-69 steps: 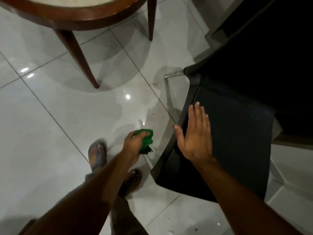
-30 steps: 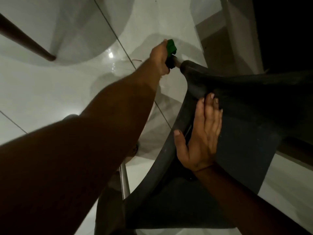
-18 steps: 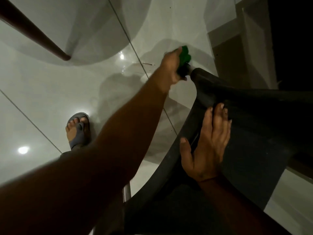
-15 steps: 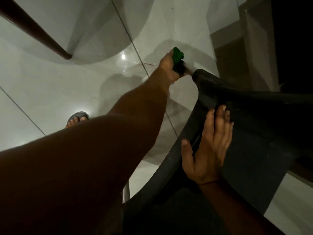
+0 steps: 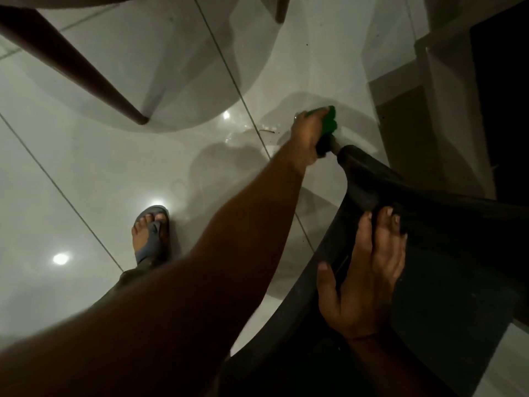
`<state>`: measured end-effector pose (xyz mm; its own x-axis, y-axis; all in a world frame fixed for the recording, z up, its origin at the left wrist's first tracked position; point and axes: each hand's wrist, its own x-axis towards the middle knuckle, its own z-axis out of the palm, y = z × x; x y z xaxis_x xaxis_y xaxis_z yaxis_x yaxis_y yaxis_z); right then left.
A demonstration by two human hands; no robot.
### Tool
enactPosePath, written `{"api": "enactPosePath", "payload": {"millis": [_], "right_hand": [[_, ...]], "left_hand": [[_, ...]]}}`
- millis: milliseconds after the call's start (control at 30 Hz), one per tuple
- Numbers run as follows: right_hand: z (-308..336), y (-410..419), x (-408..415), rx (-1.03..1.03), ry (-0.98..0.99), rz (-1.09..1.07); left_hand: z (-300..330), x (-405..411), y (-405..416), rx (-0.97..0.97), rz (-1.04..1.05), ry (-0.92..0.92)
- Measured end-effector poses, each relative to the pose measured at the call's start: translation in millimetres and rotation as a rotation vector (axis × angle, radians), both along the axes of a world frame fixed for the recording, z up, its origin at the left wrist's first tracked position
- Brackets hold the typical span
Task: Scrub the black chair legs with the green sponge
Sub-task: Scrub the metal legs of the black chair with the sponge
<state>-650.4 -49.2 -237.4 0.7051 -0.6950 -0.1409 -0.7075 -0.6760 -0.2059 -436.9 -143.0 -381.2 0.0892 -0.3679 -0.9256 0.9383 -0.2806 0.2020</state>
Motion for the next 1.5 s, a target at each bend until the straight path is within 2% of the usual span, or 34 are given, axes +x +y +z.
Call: {"api": "enactPosePath", "payload": {"millis": [67, 133, 233, 300, 367, 400, 500, 567, 633, 733, 800, 1067, 1167, 1367, 1500], "right_hand": [[-3, 5, 7, -0.008, -0.017, -0.012], [-7, 6, 12, -0.022, -0.027, -0.017], [-13, 2, 10, -0.049, -0.022, -0.007], [-14, 2, 12, -0.053, -0.03, -0.009], [-13, 3, 14, -0.052, -0.046, -0.011], [-13, 5, 14, -0.051, -0.049, -0.012], [-12, 4, 14, -0.06, -0.029, -0.025], [-13, 5, 13, -0.068, -0.026, -0.024], [-14, 5, 12, -0.081, -0.025, -0.026], [-14, 5, 11, -0.099, -0.019, -0.028], [-12, 6, 11, -0.088, -0.023, -0.027], [-11, 6, 9, -0.062, -0.034, -0.01], [-12, 6, 10, -0.06, -0.03, -0.024], [-16, 5, 8, -0.085, -0.063, -0.018], [-8, 4, 11, -0.033, -0.058, -0.043]], "left_hand": [[-17, 9, -1, 0.091, 0.043, 0.088], [-24, 8, 2, 0.1, 0.164, 0.18], [2, -18, 25, -0.054, 0.38, 0.367], [36, -36, 45, -0.159, 0.4, 0.45], [69, -43, 58, -0.158, 0.378, 0.373], [77, -41, 58, -0.147, 0.344, 0.266], [87, -21, 37, -0.125, 0.017, -0.153], [82, -4, 17, -0.105, -0.205, -0.261], [63, 7, 3, -0.01, -0.354, -0.275], [43, 13, 2, 0.066, -0.305, -0.15], [45, 10, 7, 0.036, -0.24, -0.109], [93, -16, 75, -0.245, -0.052, -0.252], [89, -11, 50, -0.207, -0.121, -0.162], [50, 8, 7, 0.005, -0.24, -0.136], [57, 3, 19, -0.09, -0.228, -0.094]]}}
